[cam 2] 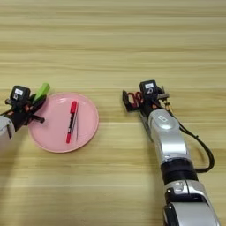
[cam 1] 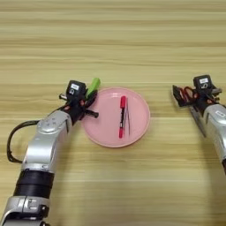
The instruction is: Move the objects on the table
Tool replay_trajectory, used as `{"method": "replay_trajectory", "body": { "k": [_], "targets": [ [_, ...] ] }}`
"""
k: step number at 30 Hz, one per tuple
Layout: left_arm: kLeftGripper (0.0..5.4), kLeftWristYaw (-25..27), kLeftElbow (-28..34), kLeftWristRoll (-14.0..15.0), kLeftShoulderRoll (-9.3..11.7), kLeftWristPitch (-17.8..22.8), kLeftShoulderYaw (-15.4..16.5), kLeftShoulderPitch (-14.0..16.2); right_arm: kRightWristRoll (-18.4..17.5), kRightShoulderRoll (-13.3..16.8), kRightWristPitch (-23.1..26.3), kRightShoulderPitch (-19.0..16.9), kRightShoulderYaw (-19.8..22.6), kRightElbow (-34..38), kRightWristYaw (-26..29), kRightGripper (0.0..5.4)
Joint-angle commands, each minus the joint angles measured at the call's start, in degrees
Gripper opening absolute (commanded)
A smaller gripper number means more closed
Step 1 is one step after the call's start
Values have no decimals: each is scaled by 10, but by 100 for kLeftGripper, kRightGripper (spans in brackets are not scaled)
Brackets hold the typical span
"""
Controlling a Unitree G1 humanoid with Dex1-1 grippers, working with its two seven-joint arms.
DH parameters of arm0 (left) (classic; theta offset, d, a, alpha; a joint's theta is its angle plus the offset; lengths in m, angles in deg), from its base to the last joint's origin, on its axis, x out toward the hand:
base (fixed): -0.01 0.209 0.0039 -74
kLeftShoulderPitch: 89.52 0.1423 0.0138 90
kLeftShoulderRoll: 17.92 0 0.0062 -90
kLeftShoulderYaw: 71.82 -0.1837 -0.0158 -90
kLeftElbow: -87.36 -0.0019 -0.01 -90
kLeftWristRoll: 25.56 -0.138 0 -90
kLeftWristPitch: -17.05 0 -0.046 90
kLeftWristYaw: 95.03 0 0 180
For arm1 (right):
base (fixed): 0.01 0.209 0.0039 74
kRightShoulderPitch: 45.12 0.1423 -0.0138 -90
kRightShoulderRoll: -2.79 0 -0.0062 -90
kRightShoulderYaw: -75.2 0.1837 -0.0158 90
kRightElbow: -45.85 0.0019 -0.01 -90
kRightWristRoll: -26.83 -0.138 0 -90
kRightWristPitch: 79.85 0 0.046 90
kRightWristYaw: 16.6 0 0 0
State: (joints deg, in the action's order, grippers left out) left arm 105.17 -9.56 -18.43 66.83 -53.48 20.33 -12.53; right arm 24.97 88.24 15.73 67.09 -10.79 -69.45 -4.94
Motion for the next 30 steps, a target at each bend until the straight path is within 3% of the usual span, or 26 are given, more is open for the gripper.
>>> {"method": "replay_trajectory", "body": {
  "k": [1,12,21,25,30],
  "targets": [
    [70,-11,5,3,18,2,21,5,0,3,-3,12,2,-6,-2,540],
    [70,-52,-83,-8,48,-24,67,-14,0,4,-6,14,2,-11,-3,540],
    [70,-89,-224,-26,54,-84,78,-53,-2,3,-9,16,7,-11,-7,540],
    [70,-92,-256,-31,53,-98,73,-62,-2,3,-11,17,10,-11,-8,540],
    [134,-94,-272,-37,54,-102,66,-67,-2,2,-11,18,9,-11,-9,540]
  ]
}}
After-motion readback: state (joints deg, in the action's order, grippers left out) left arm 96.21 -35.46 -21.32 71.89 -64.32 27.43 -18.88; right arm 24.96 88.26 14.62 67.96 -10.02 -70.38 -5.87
